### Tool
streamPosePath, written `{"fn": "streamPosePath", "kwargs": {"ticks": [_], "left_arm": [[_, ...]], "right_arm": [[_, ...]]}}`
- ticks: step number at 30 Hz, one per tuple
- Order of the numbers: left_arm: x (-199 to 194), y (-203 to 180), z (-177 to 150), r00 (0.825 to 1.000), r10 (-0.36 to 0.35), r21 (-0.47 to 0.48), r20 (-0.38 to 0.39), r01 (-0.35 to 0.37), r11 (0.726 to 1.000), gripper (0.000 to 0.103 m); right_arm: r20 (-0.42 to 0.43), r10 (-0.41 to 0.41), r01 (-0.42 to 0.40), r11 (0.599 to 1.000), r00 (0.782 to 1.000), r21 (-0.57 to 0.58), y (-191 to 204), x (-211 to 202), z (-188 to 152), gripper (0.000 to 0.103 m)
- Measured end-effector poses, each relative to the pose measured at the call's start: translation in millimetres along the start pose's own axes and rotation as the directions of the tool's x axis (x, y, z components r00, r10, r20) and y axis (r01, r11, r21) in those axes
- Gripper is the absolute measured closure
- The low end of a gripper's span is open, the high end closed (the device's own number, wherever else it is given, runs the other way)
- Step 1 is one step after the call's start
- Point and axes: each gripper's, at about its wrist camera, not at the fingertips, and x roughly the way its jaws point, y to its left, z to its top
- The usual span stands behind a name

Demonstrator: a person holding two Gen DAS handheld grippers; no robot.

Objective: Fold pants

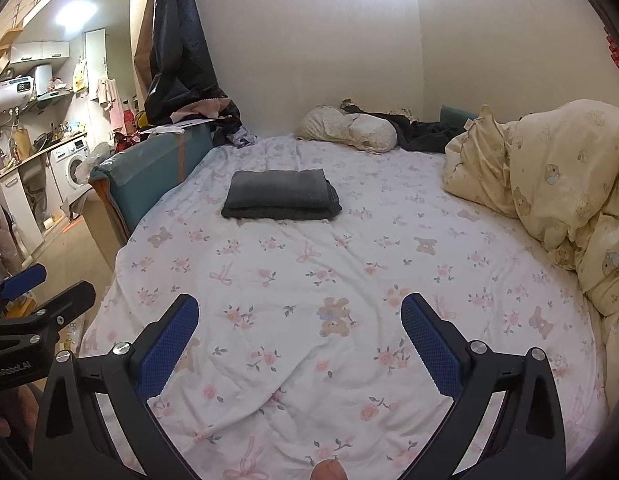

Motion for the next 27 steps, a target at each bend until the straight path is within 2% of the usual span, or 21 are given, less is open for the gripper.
{"fn": "streamPosePath", "kwargs": {"ticks": [27], "left_arm": [[-2.1,-0.4,1.1,1.000,0.006,-0.003,0.011,-0.006,1.000,0.000]], "right_arm": [[0.011,-0.011,0.011,1.000,1.000,0.001,0.1,-4.2,0.3,0.000]]}}
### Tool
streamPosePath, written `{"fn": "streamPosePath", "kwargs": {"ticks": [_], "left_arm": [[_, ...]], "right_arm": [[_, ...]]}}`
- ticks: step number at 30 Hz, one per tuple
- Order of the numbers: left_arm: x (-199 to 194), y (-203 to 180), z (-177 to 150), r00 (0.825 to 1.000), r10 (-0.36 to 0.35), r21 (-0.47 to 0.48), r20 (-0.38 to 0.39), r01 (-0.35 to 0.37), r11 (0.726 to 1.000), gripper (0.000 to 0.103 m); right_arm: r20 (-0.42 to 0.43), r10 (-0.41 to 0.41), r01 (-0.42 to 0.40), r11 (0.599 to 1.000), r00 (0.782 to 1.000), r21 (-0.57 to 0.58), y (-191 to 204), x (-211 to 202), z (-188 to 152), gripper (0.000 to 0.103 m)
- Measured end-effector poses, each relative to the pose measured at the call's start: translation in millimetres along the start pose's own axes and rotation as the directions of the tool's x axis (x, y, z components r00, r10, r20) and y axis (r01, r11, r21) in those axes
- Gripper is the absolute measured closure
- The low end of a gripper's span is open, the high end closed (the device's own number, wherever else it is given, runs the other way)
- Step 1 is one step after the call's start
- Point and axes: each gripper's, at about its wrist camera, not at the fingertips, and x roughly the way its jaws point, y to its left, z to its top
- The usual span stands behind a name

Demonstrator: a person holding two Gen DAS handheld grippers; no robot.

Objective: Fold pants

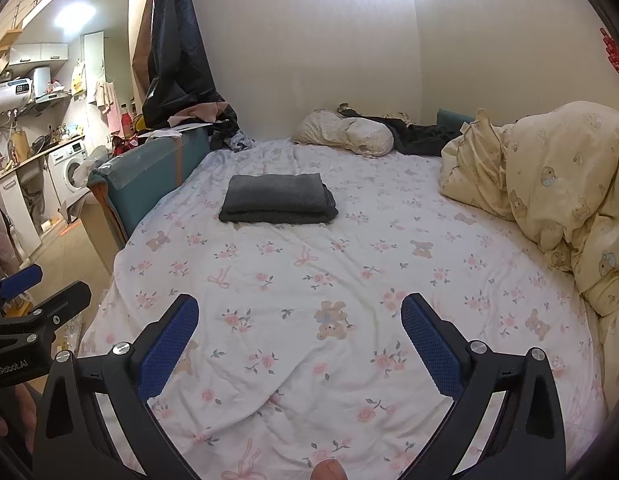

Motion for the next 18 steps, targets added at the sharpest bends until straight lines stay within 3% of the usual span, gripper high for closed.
{"fn": "streamPosePath", "kwargs": {"ticks": [15,18], "left_arm": [[-3.6,3.1,2.0,1.000,-0.004,0.008,0.007,0.004,1.000,0.000],[-3.5,7.1,1.7,0.999,-0.039,-0.018,-0.001,0.039,0.999,0.000]], "right_arm": [[0.002,-0.003,0.003,1.000,1.000,-0.001,0.3,-1.9,0.5,0.000],[0.003,-0.002,0.002,1.000,1.000,-0.001,0.8,-2.4,0.7,0.000]]}}
